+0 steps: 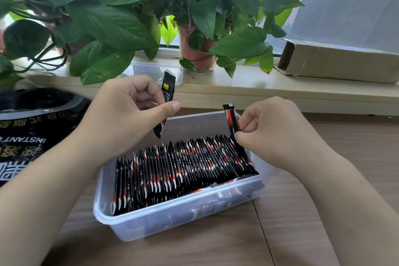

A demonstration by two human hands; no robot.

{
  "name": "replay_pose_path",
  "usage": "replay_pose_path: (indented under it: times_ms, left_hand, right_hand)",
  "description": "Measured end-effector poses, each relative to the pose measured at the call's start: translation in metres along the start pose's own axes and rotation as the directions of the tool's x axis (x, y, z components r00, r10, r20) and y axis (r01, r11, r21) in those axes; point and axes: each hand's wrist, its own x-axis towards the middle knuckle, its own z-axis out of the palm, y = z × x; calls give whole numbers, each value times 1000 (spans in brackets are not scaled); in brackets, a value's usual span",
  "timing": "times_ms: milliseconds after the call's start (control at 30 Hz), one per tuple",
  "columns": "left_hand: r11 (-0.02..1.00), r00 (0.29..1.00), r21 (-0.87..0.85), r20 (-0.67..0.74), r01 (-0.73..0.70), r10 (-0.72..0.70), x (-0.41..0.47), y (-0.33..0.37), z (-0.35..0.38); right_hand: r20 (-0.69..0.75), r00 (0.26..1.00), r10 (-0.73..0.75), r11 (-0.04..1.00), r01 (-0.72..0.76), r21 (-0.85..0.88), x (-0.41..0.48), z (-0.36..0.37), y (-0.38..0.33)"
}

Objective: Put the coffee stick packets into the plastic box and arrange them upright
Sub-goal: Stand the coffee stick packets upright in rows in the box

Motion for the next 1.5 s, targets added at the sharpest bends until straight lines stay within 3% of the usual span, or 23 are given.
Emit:
replay_pose_path:
  times_ms: [833, 1233, 1500]
  left_hand:
    - [1000, 1000, 6, 17, -1, 0, 1, -3, 0]
    - [1000, 1000, 17, 22, -1, 0, 1, -3, -1]
    - [1000, 1000, 26, 23, 11, -12, 0, -2, -1]
  right_hand:
    - [-40, 997, 73, 997, -71, 33, 1, 4, 2]
    - [143, 986, -81, 928, 127, -351, 3, 11, -4]
    - [169, 980, -105, 884, 170, -436, 4, 13, -9]
